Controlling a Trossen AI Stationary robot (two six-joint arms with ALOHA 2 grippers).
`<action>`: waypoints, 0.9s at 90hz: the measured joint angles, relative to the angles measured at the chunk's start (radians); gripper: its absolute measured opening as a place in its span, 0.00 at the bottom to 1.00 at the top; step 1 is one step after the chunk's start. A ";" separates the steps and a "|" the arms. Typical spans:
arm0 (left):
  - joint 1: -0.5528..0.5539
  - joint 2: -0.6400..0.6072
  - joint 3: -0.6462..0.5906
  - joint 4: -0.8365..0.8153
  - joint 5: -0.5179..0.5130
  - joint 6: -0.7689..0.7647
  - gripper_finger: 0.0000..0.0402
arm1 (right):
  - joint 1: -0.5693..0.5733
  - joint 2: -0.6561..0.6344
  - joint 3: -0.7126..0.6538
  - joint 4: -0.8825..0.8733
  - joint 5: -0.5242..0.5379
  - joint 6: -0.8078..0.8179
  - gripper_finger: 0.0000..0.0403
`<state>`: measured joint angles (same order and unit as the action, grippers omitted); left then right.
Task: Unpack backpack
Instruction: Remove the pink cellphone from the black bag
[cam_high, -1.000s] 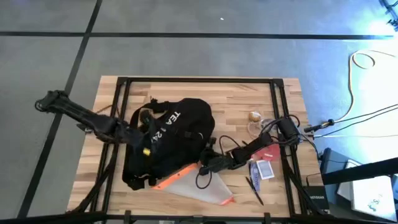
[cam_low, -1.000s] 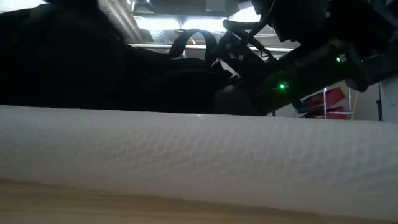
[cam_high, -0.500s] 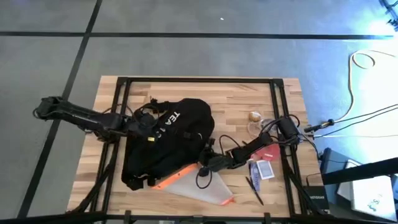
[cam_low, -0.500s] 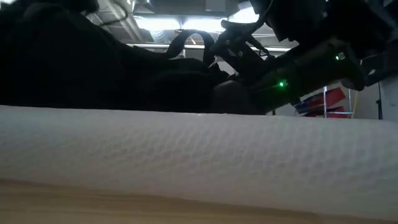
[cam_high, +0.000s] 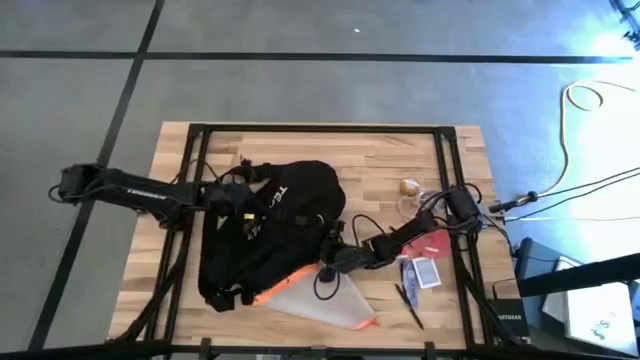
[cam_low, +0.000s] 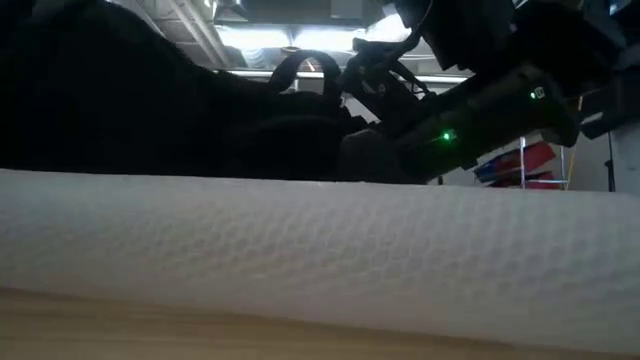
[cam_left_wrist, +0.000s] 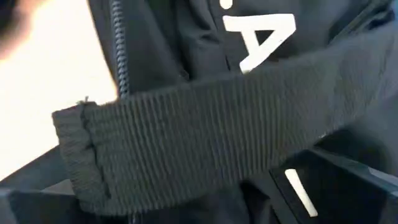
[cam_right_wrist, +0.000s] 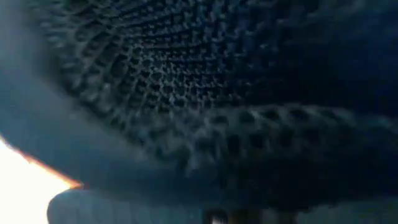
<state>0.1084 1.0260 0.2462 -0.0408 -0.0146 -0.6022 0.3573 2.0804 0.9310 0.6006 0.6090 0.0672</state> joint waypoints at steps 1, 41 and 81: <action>0.003 0.000 -0.002 0.008 0.007 0.000 0.90 | 0.000 0.000 0.000 0.000 0.000 0.000 0.00; 0.003 0.041 -0.040 0.165 0.043 0.068 0.58 | 0.000 0.000 0.000 -0.005 0.000 -0.003 0.00; 0.014 0.013 0.002 0.222 0.115 0.097 0.01 | 0.000 0.000 0.000 -0.006 0.061 0.021 0.00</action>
<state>0.1229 1.0391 0.2483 0.1811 0.1008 -0.5054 0.3573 2.0804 0.9310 0.5949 0.6701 0.0883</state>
